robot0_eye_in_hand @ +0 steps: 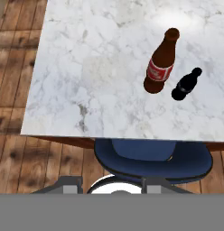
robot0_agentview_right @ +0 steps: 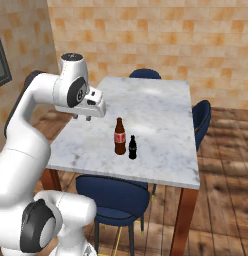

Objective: Place the large bottle from the dining counter next to the other large bottle outside the sink, and place the small bottle from the dining counter next to the other small bottle inside the sink.

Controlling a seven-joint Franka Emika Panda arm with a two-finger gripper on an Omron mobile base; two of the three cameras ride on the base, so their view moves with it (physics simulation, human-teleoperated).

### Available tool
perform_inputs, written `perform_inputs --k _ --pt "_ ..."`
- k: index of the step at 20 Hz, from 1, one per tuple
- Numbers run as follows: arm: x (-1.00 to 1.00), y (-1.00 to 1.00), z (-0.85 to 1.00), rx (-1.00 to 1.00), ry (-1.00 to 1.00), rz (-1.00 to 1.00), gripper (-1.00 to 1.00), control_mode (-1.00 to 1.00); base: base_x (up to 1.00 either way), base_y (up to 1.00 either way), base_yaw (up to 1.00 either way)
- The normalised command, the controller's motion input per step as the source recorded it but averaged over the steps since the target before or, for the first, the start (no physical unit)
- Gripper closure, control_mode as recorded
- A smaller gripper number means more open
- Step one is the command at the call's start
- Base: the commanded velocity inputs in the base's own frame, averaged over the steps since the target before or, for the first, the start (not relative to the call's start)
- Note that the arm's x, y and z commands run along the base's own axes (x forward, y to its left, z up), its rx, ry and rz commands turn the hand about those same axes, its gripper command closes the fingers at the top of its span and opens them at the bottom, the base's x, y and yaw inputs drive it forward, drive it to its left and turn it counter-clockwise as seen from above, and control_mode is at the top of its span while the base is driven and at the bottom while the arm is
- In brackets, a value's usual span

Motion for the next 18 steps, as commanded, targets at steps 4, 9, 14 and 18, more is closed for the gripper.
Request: perform_inputs --k 4,9,14,18 --pt "-0.04 0.00 -0.04 0.00 0.00 0.00 -1.00 -1.00 0.00 0.00 0.00" --pt "-0.19 0.00 -0.13 -0.02 -0.02 0.00 -1.00 -1.00 0.00 0.00 0.00" --pt "-0.24 0.00 -0.18 -0.04 -0.03 0.00 -1.00 -1.00 0.00 0.00 0.00" --pt "-0.21 -0.01 -0.15 -0.05 -0.07 0.00 -1.00 -1.00 0.00 0.00 0.00"
